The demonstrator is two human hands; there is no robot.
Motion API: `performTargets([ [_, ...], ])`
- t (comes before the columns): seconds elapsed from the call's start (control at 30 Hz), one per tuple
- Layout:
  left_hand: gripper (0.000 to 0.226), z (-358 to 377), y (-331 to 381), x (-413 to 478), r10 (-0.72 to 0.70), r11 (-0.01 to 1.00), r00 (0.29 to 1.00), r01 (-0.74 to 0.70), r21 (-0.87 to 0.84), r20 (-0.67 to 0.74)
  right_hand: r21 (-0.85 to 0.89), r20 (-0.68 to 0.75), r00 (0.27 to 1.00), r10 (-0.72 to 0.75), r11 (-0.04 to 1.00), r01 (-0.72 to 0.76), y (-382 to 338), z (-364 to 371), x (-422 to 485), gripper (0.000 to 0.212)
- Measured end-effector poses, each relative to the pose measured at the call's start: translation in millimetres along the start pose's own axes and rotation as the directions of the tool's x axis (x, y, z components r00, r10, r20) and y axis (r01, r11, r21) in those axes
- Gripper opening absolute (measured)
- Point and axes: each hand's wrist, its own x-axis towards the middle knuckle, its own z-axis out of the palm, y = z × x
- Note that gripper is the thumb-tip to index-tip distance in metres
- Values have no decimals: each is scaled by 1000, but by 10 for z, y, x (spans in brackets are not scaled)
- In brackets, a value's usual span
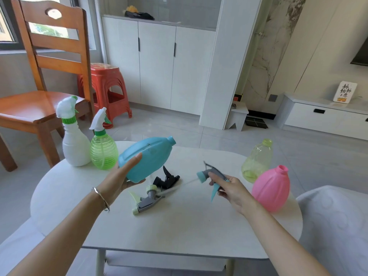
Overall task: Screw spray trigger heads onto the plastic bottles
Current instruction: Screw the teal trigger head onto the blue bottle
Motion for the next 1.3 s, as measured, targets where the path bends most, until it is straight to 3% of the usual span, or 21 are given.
performTargets([
  [0.13,69,-39,-26,-4,-5,999,1000,6,37,-13,397,-116,993,24,918,24,-109,-111,42,6],
  [0.27,80,-66,-52,-8,-34,998,998,36,42,-51,565,-132,991,7,822,69,-210,-160,56,9],
  [0.53,84,-108,-71,11,-75,996,996,77,38,-58,515,-92,996,2,856,46,-263,-72,65,13],
  [0.73,89,8,-77,-35,-153,983,986,145,116,65,478,14,999,-36,878,25,-271,97,22,21],
  [0.93,83,178,-105,-31,-210,978,969,209,19,128,465,170,976,-136,884,43,-276,383,-47,26],
  [1.07,81,192,-112,-4,-246,969,963,247,5,110,441,149,976,-160,894,79,-296,424,-51,28],
  [1.17,72,192,-118,12,-301,952,949,304,-24,96,346,109,974,-201,926,153,-338,413,-60,25],
  [1.3,62,182,-121,17,-353,936,932,352,21,82,95,79,960,-267,961,260,-413,337,-71,24],
])
